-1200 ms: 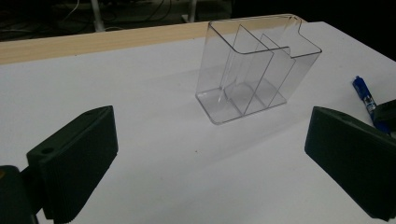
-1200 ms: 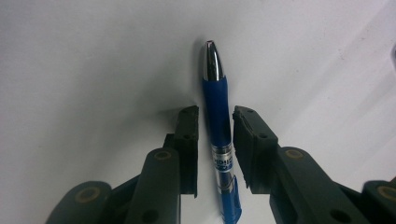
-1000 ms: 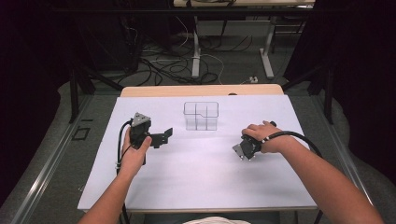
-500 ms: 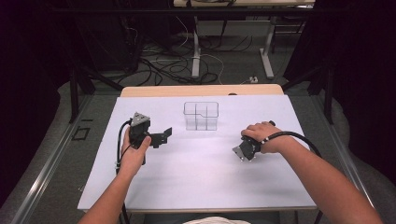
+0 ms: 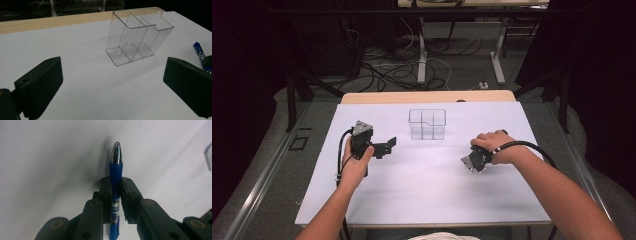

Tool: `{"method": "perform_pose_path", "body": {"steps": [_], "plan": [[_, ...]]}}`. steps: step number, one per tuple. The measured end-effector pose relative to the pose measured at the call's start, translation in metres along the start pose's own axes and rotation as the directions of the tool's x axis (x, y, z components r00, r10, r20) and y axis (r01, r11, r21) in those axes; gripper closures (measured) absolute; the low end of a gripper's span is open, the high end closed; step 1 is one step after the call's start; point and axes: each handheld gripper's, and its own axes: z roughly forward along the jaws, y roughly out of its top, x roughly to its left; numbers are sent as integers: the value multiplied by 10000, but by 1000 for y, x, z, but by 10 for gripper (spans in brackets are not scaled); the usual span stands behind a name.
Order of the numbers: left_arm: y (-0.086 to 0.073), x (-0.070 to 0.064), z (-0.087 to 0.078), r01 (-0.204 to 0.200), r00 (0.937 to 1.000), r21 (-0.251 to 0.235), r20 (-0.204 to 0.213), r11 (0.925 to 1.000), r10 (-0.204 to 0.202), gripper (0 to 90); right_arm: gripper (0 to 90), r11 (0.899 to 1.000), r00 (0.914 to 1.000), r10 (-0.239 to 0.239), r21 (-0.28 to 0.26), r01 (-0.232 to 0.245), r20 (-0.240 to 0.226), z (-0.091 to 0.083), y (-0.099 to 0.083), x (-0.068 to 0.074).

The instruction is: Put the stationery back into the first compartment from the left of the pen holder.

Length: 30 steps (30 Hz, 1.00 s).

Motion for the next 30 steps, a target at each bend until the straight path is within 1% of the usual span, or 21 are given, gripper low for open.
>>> {"method": "perform_pose_path", "body": {"steps": [2, 5, 8, 9, 10, 13, 14, 15, 16, 18, 19, 21, 22, 23, 24, 25, 26, 27, 28, 29, 30], "plan": [[0, 0, 0, -2, 10000, 0, -4, 10000, 2, 25, 797, 9999, 9999, 107, 10, -107, 128, -2, 0, -2], [0, 0, 1, 64, 10000, -92, -44, 9999, -64, 25, 798, 9988, 9977, 474, -98, -469, 487, -7, -1, -4], [0, 0, 1, -7, 10000, -11, -37, 10000, 7, 25, 798, 9958, 9911, 894, -309, -867, 988, -13, -2, -7], [-1, 0, 1, 9, 10000, -75, -68, 10000, -10, 25, 797, 9930, 9845, 1128, -513, -1068, 1340, -14, -2, -6], [-1, 0, 1, -27, 10000, -98, -83, 9999, 26, 25, 797, 9898, 9800, 1343, -671, -1256, 1469, -16, -2, -8], [0, 1, 1, -44, 10000, -22, -58, 10000, 44, 25, 797, 9764, 9681, 2063, -948, -1942, 1420, -22, -3, -11], [-1, 0, 1, -38, 9999, -77, -95, 10000, 38, 25, 797, 9698, 9551, 2291, -1286, -2073, 1878, -22, -4, -11], [0, 1, 0, -46, 10000, -31, -67, 10000, 46, 25, 797, 9671, 9611, 2485, -870, -2392, 1204, -28, -4, -14], [0, 1, 0, -46, 10000, -28, -75, 10000, 46, 25, 797, 9558, 9389, 2765, -1603, -2465, 2049, -25, -6, -14], [-1, 0, 1, 58, 10000, -57, -76, 10000, -58, 25, 797, 9379, 9251, 3285, -1810, -2958, 1907, -29, -7, -17], [-1, 1, 1, -13, 9999, -79, -124, 10000, 12, 25, 797, 9300, 9204, 3500, -1825, -3191, 1741, -31, -8, -19], [-1, 2, 0, -10, 9999, -34, -114, 10000, 9, 25, 798, 9099, 9012, 3954, -2096, -3579, 1776, -34, -10, -22], [-1, 1, 1, 67, 9999, -44, -87, 10000, -67, 25, 798, 8941, 8862, 4277, -2274, -3857, 1783, -36, -11, -23], [-1, 1, 0, 67, 9999, -49, -99, 10000, -67, 25, 797, 8807, 8768, 4509, -2427, -4067, 1673, -37, -11, -25], [-1, 2, 0, 69, 9999, -51, -107, 10000, -69, 25, 797, 8652, 8636, 4755, -2668, -4246, 1675, -38, -12, -26], [-1, 2, 0, 58, 9999, -37, -107, 10000, -58, 25, 798, 8522, 8534, 4964, -2764, -4443, 1587, -40, -13, -28], [-1, 2, 0, 56, 9999, -28, -106, 10000, -56, 25, 797, 8334, 8377, 5229, -3007, -4638, 1573, -41, -14, -29], [-1, 2, 0, 77, 9999, -7, -104, 10000, -77, 25, 797, 8205, 8297, 5390, -3135, -4781, 1454, -43, -15, -32], [-1, 3, 0, 12, 9999, 15, -131, 10000, -12, 25, 797, 7994, 8114, 5679, -3275, -5037, 1382, -44, -14, -33], [-1, 3, 0, 26, 9999, -21, -158, 10000, -26, 25, 797, 7718, 7882, 6010, -3522, -5294, 1323, -45, -14, -34], [-1, 3, 1, 39, 9999, -45, -166, 10000, -39, 25, 797, 7681, 7836, 6089, -3385, -5436, 1234, -48, -15, -36]]}}
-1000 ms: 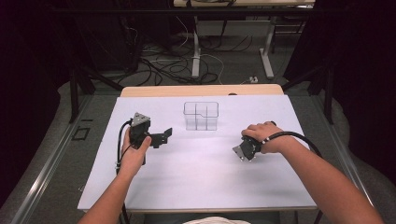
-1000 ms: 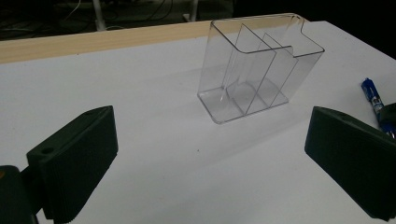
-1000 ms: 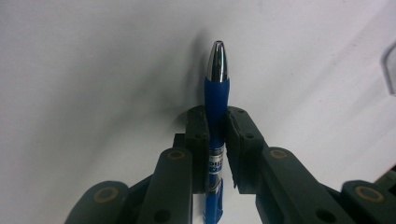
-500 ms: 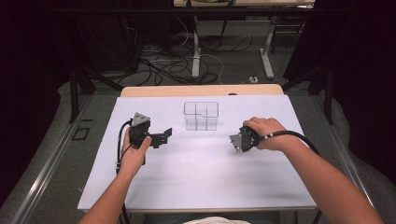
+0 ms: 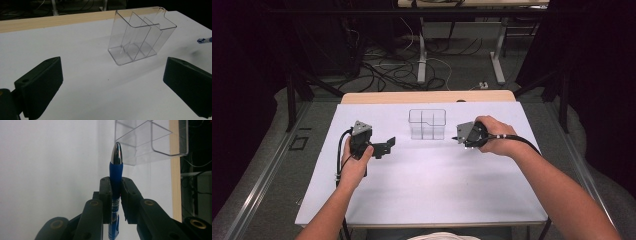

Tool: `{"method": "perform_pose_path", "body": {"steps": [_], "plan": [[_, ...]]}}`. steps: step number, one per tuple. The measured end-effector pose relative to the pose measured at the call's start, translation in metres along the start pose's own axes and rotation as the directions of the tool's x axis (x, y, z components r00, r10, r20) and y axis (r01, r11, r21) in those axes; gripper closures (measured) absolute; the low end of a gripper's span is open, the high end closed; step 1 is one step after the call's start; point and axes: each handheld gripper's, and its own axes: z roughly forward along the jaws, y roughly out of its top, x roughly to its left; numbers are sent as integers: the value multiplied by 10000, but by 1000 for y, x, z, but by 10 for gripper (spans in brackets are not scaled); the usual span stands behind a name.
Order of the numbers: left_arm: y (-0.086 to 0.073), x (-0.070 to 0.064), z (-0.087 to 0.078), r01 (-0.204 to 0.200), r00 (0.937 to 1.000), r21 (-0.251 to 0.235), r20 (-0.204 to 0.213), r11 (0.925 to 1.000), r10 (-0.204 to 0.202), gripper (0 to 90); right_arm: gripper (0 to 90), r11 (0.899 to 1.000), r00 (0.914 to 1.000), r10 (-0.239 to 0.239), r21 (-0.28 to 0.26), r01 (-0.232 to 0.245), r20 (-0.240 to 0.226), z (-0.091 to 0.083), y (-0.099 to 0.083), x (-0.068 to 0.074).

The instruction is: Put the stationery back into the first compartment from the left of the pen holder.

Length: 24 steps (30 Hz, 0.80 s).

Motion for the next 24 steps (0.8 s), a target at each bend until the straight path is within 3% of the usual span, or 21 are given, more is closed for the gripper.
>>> {"method": "perform_pose_path", "body": {"steps": [1, 2, 5, 8, 13, 17, 18, 21, 24], "plan": [[0, 0, 0, 5, 10000, 2, -2, 10000, -5, 25, 797, 9980, 9989, 444, -449, -437, 157, 0, 1, -3], [0, 0, 0, -4, 10000, 32, 25, 10000, 4, 25, 797, 9980, 9989, 444, -449, -437, 157, 0, 1, -3], [0, 0, 0, 95, 10000, -24, 14, 10000, -95, 25, 797, 9901, 9921, 1250, -653, -1239, 120, -5, 6, -10], [0, 2, -1, 33, 10000, 26, -12, 10000, -33, 25, 798, 9751, 9803, 1962, -1094, -1928, 210, -9, 12, -18], [0, 2, -1, 123, 9999, -60, -36, 9999, -123, 25, 797, 9534, 9628, 2666, -1580, -2569, 434, -14, 20, -29], [1, 3, -2, 69, 10000, 14, -47, 10000, -69, 25, 797, 9243, 9391, 3407, -1989, -3257, 455, -17, 26, -37], [0, 3, -2, 70, 10000, 8, -56, 10000, -70, 25, 797, 9220, 9370, 3457, -2040, -3292, 508, -18, 28, -40], [0, 3, -2, 150, 9999, 5, -47, 9999, -150, 25, 797, 8988, 9199, 3882, -2433, -3647, 551, -22, 34, -47], [0, 4, -2, 203, 9998, -71, -62, 9998, -204, 25, 797, 8836, 9110, 4085, -2750, -3791, 568, -25, 40, -53]]}}
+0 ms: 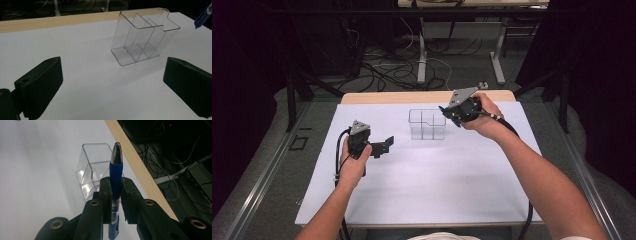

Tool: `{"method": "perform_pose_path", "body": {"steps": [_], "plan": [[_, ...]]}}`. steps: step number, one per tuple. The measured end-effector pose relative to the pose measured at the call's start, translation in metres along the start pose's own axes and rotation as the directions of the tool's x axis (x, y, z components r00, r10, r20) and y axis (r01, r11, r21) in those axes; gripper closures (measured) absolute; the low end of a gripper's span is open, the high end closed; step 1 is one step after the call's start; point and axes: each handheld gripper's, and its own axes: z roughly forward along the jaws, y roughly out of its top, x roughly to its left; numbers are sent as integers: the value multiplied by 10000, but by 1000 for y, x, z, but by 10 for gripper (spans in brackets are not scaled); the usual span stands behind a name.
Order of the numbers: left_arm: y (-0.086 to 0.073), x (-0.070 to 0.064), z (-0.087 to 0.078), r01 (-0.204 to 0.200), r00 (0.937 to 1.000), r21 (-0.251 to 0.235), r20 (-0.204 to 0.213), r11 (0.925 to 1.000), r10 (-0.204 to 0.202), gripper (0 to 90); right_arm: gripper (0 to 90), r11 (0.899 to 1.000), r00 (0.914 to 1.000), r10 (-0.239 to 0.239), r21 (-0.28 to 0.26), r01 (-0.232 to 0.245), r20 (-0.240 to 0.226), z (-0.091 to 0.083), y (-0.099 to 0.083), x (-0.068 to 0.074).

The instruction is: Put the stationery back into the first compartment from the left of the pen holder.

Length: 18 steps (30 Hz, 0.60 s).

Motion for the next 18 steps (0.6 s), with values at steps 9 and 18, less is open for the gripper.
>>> {"method": "perform_pose_path", "body": {"steps": [9, 18], "plan": [[1, 0, 0, 42, 10000, -65, 62, 10000, -42, 25, 797, 9980, 9995, 274, -582, -265, 155, 5, 24, -3], [2, 4, -1, 144, 9999, -115, 22, 9998, -144, 25, 797, 9900, 9977, 613, -1290, -571, 292, 17, 44, -5]]}}
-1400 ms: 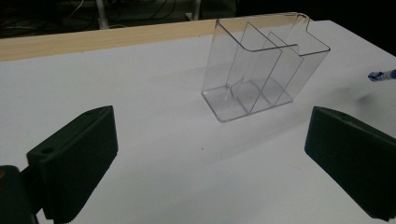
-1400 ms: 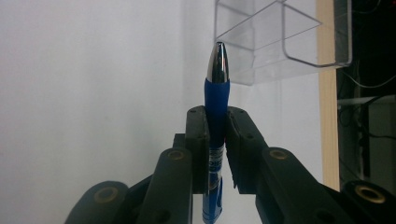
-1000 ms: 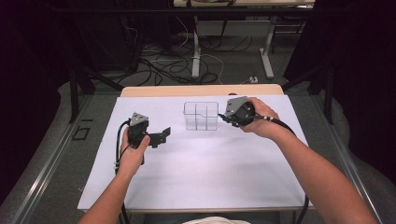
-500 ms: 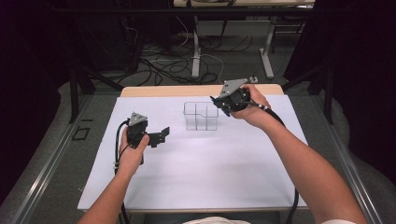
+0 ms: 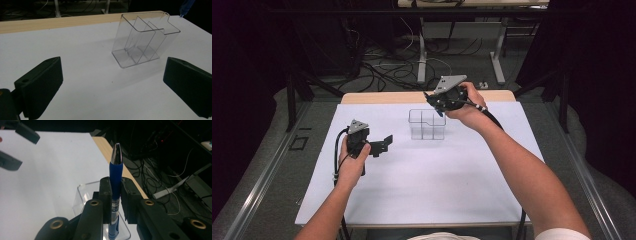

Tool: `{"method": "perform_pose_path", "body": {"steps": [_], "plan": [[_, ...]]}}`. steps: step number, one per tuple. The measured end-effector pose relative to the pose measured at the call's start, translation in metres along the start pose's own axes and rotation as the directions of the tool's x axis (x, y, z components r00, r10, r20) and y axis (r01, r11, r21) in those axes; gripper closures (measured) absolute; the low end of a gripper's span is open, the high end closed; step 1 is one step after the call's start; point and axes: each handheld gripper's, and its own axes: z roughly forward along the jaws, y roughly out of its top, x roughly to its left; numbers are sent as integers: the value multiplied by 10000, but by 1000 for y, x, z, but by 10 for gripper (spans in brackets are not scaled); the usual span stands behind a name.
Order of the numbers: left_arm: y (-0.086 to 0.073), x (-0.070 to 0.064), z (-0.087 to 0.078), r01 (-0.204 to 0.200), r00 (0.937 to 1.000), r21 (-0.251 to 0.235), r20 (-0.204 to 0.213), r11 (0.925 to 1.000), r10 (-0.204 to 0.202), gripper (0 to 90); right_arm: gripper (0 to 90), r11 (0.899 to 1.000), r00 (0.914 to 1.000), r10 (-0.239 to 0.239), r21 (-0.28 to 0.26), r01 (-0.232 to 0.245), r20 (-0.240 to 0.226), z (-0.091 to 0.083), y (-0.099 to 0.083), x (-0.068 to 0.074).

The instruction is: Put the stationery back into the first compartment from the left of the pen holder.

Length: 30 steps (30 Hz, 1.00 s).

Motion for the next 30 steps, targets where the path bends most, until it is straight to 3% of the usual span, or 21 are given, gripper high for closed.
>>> {"method": "perform_pose_path", "body": {"steps": [13, 22, 30], "plan": [[-1, 4, -1, -92, 9999, 103, -70, 9999, 93, 25, 797, 9929, 9976, 654, -1013, -628, 226, 22, 14, 9], [-1, 5, -1, 54, 10000, 59, -82, 10000, -53, 25, 797, 9835, 9907, 1315, -1298, -1259, 352, 37, 13, 14], [-1, 5, -1, 96, 9999, 40, -108, 9999, -95, 25, 796, 9647, 9724, 2303, -1397, -2232, 372, 49, 6, 15]]}}
